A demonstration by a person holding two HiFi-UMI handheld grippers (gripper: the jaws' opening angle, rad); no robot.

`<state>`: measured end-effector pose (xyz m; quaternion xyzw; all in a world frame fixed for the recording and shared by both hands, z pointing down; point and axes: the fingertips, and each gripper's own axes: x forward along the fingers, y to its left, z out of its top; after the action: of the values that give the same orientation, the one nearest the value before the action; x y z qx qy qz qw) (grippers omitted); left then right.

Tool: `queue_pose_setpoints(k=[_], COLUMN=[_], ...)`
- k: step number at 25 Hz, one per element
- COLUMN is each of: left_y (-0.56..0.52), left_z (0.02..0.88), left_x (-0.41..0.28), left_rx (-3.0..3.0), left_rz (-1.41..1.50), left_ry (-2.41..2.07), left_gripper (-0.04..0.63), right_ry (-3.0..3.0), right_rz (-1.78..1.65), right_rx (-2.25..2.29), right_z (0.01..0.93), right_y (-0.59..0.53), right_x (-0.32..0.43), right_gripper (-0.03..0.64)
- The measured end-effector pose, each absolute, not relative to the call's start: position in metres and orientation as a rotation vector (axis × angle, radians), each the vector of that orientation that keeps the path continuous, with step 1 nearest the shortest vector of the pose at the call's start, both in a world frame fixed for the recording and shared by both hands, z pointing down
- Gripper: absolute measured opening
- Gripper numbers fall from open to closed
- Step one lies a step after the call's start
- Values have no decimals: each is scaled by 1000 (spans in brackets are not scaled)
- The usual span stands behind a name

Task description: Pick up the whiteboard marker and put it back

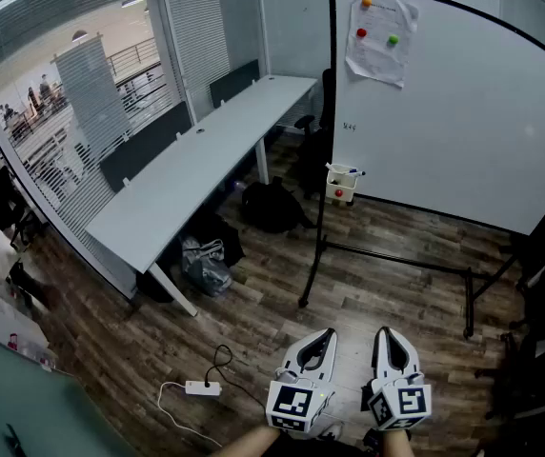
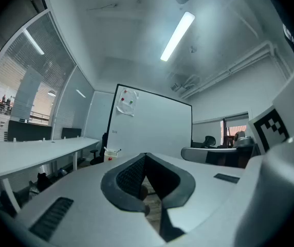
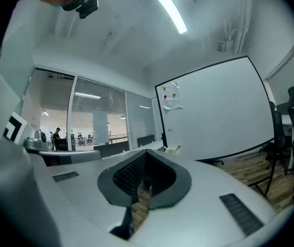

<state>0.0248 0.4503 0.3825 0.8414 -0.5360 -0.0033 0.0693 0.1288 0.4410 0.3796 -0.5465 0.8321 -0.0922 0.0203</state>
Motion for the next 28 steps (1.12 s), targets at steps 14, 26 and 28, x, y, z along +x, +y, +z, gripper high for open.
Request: queue_pose_setpoints(k=[14,26,28], left_y=[454,444,444], left_z=[385,377,374], left_x=[18,-10,-14], left_rx=[2524,2553,2570], left_rz=[-1,-9,-11], left_ry=[-1621,-1614,-1594], left_gripper=[8,8,8], right_ry=[2584,2582,2584], right_rz=[-286,-264,-260], right_rx=[-1658,-1735,-1748], right_z=[383,381,382], right_y=[444,440,440], right_x=[120,100,94], right_gripper=[12,12,12])
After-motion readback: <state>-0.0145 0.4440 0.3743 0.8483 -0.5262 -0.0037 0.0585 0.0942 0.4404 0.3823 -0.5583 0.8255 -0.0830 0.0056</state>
